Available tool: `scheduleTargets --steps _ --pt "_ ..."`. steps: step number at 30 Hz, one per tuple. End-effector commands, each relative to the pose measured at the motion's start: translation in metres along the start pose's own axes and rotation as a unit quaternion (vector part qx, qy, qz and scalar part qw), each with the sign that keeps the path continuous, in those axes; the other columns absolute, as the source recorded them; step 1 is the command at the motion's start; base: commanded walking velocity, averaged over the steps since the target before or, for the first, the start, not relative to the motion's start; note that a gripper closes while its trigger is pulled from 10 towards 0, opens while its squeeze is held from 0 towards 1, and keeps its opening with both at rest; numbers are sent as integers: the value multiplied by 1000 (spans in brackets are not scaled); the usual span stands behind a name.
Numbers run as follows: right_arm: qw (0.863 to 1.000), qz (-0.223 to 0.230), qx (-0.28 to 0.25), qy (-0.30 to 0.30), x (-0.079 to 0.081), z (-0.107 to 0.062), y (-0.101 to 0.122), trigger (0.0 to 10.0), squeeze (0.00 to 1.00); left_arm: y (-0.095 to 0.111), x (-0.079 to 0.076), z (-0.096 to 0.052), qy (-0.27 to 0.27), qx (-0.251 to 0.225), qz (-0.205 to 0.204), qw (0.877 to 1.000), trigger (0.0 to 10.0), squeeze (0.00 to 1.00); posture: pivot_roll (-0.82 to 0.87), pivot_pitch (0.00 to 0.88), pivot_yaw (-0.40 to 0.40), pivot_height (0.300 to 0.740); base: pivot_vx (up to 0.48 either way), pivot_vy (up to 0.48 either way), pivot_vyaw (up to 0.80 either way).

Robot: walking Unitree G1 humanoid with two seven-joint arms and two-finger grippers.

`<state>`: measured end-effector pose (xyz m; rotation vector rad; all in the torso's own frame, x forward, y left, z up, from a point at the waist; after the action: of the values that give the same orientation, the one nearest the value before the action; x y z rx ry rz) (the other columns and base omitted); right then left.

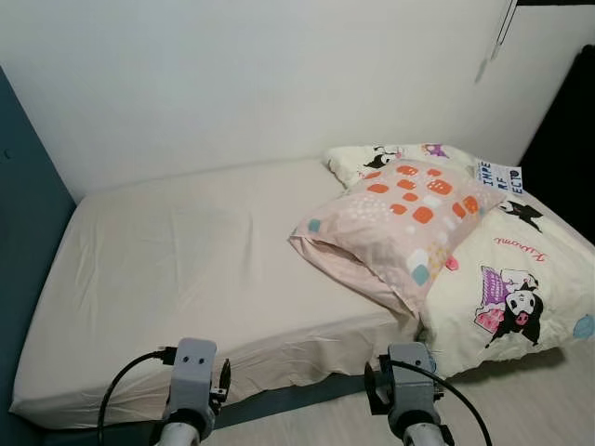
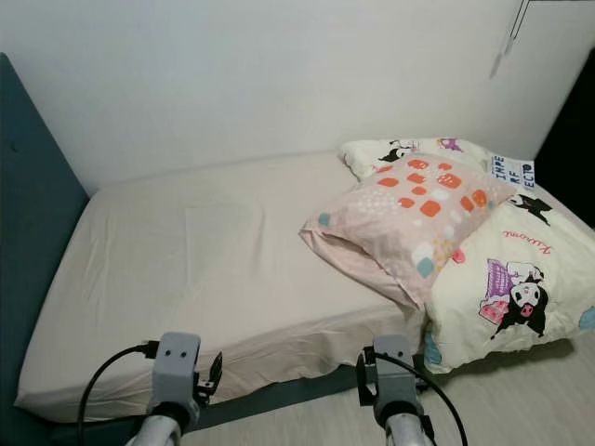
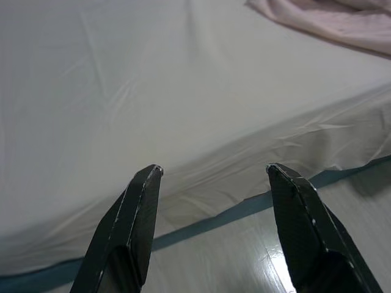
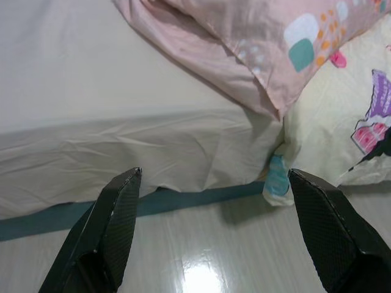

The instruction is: Clean up the room

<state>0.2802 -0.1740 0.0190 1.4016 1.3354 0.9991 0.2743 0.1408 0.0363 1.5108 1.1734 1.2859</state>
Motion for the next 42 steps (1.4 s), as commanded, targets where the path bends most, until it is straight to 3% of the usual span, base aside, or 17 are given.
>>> scheduleTargets --steps 1,13,21,26,32,42 --pt "1000 -3 9 0 -2 -1 -6 10000 0 -5 -3 0 -11 6 12 1000 10000 0 -45 102 -7 740 0 0 0" --pt "1000 7 13 16 8 5 -2 10000 0 -5 15 -1 13 8 14 1000 10000 0 -11 129 -40 740 0 0 0" --pt "1000 0 10 17 7 8 0 10000 0 -4 13 0 13 3 15 1000 10000 0 -21 127 -40 740 0 0 0" --pt "1000 6 8 -4 -4 2 -1 10000 0 -1 8 1 -1 -5 11 1000 10000 0 -60 105 14 740 0 0 0" --pt "1000 15 3 -14 -8 -1 0 10000 0 3 0 2 -25 -19 2 1000 10000 0 -69 121 15 740 0 0 0" --pt "1000 13 3 0 -5 3 1 10000 0 3 9 -1 -14 -20 12 1000 10000 0 -35 109 -27 740 0 0 0"
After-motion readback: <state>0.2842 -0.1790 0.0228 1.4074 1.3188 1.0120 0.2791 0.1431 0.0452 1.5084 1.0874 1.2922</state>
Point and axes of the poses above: a point about 5 cm out from each wrist's last joint towards the gripper, its own z axis pointing out of the wrist towards the gripper, its own y axis along the axis of the wrist's last joint, x = y × z, the point moved 2 cm from there along z, pointing out of the wrist towards the gripper, and after that the axes turned 8 degrees about z, right-handed, at the moved point
